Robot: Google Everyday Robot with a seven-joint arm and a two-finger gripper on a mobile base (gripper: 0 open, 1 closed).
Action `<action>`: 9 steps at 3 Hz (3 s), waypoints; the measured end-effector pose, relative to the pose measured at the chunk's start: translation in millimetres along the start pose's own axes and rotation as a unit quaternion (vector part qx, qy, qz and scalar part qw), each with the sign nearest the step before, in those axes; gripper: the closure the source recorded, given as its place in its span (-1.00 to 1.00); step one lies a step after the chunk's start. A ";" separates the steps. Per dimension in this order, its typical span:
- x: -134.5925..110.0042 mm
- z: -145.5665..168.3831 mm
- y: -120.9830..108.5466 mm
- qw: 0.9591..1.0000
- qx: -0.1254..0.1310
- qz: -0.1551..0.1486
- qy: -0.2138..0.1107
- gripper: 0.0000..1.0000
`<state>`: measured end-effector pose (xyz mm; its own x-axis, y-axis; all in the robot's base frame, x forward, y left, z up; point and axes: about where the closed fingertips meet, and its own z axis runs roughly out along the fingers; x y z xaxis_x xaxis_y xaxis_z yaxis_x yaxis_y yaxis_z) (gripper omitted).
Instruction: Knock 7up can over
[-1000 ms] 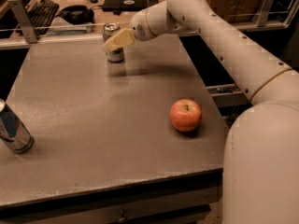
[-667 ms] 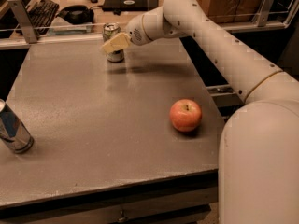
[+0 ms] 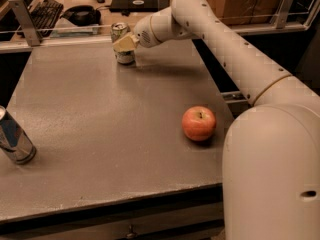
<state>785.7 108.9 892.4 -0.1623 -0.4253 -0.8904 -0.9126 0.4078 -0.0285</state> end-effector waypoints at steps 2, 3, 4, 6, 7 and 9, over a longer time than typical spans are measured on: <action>-0.1 -48.7 15.0 0.993 -0.026 -0.092 0.073 1.00; 20.9 -81.0 46.5 0.977 -0.068 -0.148 0.140 1.00; 49.3 -104.9 75.1 0.951 -0.109 -0.199 0.211 1.00; 97.4 -138.8 127.5 0.873 -0.216 -0.295 0.324 0.99; 107.6 -141.1 140.9 0.847 -0.246 -0.319 0.346 0.62; 109.1 -138.8 154.4 0.829 -0.269 -0.343 0.352 -0.32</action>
Offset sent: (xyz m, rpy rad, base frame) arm -0.0770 -0.0628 0.0428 -0.3655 -0.1003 0.2704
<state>575.0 13.3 854.0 0.4571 -0.8510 -0.2585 -0.8856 -0.4625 -0.0432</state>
